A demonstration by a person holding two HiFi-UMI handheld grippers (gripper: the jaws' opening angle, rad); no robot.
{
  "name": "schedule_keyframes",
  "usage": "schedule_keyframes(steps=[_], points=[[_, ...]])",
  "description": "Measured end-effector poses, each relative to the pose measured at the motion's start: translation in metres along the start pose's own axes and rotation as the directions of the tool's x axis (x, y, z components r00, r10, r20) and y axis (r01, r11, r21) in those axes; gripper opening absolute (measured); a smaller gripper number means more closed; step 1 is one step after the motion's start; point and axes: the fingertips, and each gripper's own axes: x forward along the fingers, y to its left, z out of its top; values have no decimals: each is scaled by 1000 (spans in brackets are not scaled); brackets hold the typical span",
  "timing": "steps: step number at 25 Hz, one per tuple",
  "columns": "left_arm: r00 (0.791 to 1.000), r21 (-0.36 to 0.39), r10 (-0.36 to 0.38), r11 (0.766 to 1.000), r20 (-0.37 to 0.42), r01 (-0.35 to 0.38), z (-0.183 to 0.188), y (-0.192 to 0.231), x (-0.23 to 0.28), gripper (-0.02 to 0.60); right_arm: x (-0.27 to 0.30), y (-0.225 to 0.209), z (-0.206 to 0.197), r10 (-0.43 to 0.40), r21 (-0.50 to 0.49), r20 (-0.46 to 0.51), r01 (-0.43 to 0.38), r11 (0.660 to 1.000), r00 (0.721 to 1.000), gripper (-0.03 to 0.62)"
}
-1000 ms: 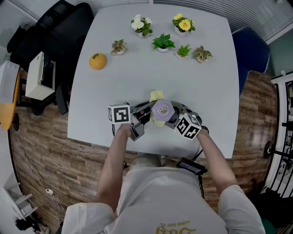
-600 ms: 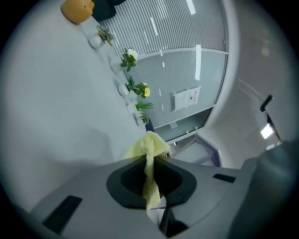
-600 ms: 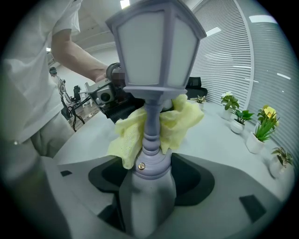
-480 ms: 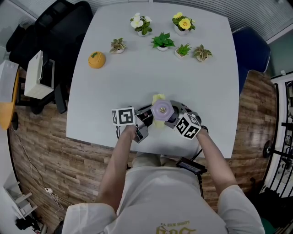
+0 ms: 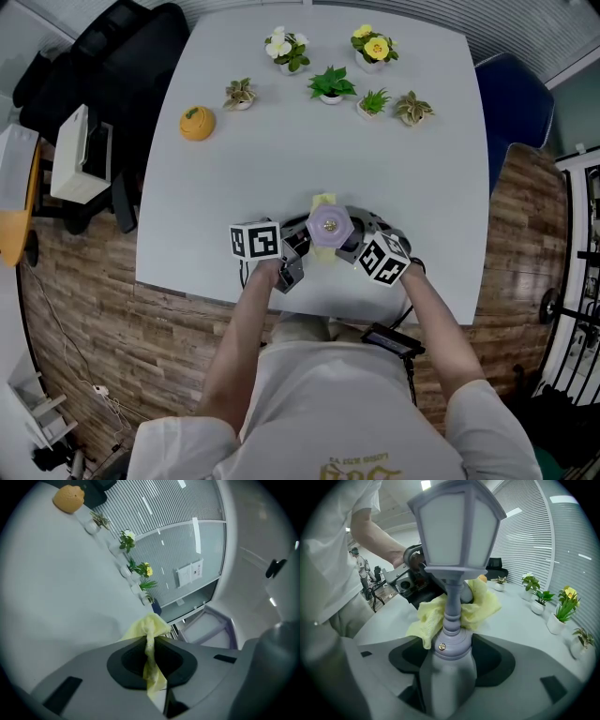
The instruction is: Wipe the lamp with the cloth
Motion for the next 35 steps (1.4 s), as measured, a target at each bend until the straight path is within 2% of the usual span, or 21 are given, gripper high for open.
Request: schedule_keyframes(steps=[8,14,18,21,23,27,31,35], points=[[991,73,132,989,-28,-129,-7,21,0,25,0,-1,-1,0,-3,4,0,1000,1000,305],[970,224,232,951,-67,-212,-11,26,1,25,0,-1,-1,2,-4,6,-2,1000,1000,305],[966,261,252,938,-64,-228,-10,25,1,25,0,-1,-1,2,-5,7,-2,1000,1000,305],[965,242,255,942,-57,-234,-10,26,1,25,0,-1,-1,2,-5,8,-2,1000,1000,305],[970,201,238,954,-53,-223,-11,25,0,23,-1,-1,-1,1,-6,9,-1,1000,1000,305],[989,90,144,986,-21,-142,-8,13,-2,23,-2,0,-1,-4,-11,14,4,1000,1000,305],[997,62,79,995,-2,-79,-6,0,-5,23,-1,0,-1,-3,-10,14,3,1000,1000,307],[999,33,47,998,6,-47,-8,-6,-11,23,-1,0,0,0,-6,10,0,1000,1000,307]])
